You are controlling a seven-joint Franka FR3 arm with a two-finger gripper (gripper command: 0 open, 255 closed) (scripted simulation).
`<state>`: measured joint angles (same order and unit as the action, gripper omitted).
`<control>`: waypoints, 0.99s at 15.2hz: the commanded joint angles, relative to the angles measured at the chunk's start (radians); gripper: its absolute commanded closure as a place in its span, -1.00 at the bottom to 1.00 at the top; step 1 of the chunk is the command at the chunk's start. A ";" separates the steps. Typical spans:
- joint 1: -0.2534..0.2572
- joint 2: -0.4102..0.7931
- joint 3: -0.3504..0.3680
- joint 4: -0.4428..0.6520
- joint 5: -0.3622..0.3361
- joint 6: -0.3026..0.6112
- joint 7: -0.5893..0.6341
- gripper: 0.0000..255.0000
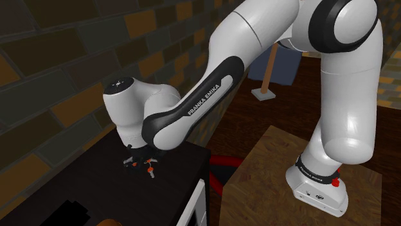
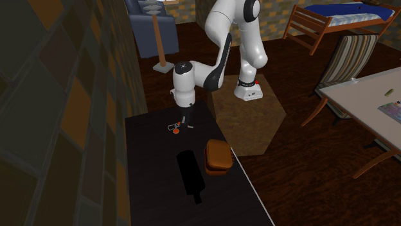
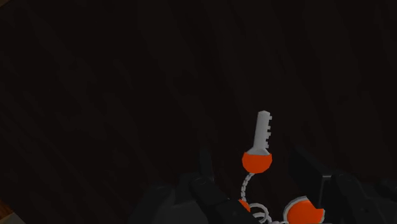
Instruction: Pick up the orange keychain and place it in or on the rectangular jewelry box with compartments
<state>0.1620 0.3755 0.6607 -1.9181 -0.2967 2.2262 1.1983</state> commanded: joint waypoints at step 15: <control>-0.025 -0.079 0.039 0.089 0.079 -0.150 -0.052 1.00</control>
<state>0.1390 0.3028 0.6974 -1.8351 -0.2227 2.0868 1.1495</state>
